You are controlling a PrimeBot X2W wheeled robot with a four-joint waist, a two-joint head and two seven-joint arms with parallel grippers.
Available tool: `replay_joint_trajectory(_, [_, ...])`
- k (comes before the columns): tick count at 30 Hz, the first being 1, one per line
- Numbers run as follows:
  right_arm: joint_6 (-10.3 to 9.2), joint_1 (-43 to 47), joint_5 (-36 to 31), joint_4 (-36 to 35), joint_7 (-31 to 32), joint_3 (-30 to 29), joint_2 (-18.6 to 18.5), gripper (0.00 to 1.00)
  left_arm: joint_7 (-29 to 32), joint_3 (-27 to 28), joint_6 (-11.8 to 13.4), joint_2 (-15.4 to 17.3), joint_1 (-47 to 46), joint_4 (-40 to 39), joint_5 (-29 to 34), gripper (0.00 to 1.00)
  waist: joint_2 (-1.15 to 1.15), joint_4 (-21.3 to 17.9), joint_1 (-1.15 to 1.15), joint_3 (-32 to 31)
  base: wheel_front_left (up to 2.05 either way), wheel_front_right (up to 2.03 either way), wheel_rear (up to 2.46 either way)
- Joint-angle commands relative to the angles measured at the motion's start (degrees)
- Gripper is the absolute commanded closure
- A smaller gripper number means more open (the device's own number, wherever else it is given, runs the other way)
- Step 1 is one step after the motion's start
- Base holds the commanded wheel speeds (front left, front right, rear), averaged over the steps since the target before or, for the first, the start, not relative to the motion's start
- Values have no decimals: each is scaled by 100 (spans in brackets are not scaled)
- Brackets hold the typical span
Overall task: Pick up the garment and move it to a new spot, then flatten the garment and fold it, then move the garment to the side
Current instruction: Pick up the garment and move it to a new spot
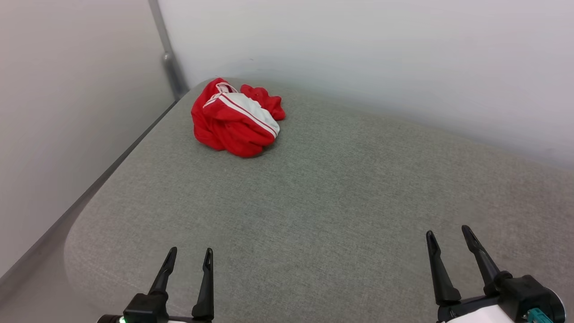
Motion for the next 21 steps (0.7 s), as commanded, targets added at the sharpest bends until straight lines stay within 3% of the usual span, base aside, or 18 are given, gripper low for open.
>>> replay_joint_trajectory(1, [-4, 3, 28, 5, -12, 18, 4, 0, -16, 13, 8, -7, 15, -34, -18, 0, 0, 162, 0, -19, 0, 0, 0])
replay_joint_trajectory(14, [-4, -29, 31, 94, -12, 31, 5, 0, -16, 109, -132, -7, 22, 98, -174, 0, 0, 280, 0, -11, 0, 0, 0])
replay_joint_trajectory(21, [-4, -181, -138, 93, -12, 32, 4, 0, -16, 209, -252, 41, -210, 298, -76, 0, 0, -34, 0, 249, 0, 0, 0])
